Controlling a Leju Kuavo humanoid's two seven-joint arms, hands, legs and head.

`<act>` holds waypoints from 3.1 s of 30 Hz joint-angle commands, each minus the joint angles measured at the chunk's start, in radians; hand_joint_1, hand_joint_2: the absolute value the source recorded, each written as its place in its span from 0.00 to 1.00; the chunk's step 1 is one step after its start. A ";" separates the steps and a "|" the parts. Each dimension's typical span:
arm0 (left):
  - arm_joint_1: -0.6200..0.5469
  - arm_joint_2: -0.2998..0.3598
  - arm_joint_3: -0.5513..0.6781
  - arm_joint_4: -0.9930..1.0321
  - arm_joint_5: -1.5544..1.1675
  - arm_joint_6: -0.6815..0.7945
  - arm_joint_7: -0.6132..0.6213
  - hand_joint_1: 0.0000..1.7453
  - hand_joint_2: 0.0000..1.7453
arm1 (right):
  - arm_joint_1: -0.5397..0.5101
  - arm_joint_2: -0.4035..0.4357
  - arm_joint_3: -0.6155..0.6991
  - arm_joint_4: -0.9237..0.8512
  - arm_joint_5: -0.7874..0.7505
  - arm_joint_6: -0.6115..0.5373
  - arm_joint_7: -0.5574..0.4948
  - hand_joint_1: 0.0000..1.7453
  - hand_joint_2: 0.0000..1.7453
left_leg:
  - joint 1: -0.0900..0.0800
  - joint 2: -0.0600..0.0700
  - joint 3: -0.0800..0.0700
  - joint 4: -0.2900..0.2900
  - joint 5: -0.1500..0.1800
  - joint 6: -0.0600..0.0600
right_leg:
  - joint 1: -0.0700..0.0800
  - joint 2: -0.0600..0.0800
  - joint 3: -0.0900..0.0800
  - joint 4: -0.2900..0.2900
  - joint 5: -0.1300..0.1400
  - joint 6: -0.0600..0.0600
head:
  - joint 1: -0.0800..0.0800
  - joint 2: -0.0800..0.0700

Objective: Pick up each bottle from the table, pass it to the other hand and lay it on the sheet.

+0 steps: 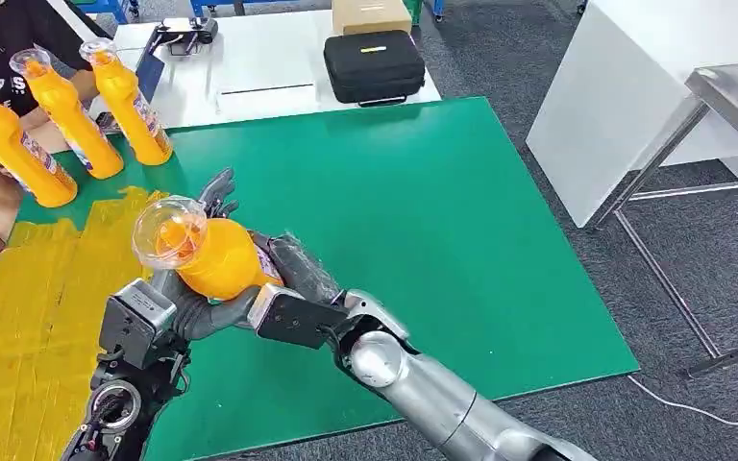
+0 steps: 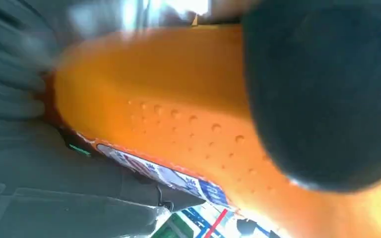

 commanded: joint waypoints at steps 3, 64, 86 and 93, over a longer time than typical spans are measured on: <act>-0.022 -0.019 0.011 0.051 0.001 0.050 -0.020 0.98 1.00 | -0.049 -0.031 0.126 0.074 0.012 0.043 0.021 1.00 1.00 | 0.002 -0.001 0.007 -0.001 -0.002 -0.003 | 0.002 0.004 0.008 -0.003 -0.002 -0.004 | 0.000 0.000; 0.145 -0.020 0.285 -0.043 0.045 0.252 -0.063 1.00 1.00 | 0.242 -0.188 -0.394 -0.412 -0.085 -0.265 -0.053 0.00 1.00 | 0.001 -0.001 0.001 0.000 -0.001 -0.002 | 0.000 0.002 0.001 -0.001 -0.001 -0.002 | 0.000 0.000; -0.384 0.184 -0.084 0.885 -1.351 0.269 0.259 1.00 1.00 | 0.373 -0.279 -0.429 -0.683 -0.340 -0.006 -0.123 0.00 1.00 | 0.003 -0.010 0.006 -0.002 0.001 -0.003 | 0.002 -0.005 0.007 -0.004 -0.002 -0.003 | -0.001 0.000; -0.529 0.180 -0.183 1.193 -1.349 0.213 0.220 1.00 1.00 | 0.370 -0.282 -0.407 -0.684 -0.308 -0.019 -0.122 0.00 1.00 | -0.001 -0.001 0.002 -0.001 0.001 -0.002 | -0.001 0.002 0.002 -0.001 0.000 -0.001 | 0.000 0.000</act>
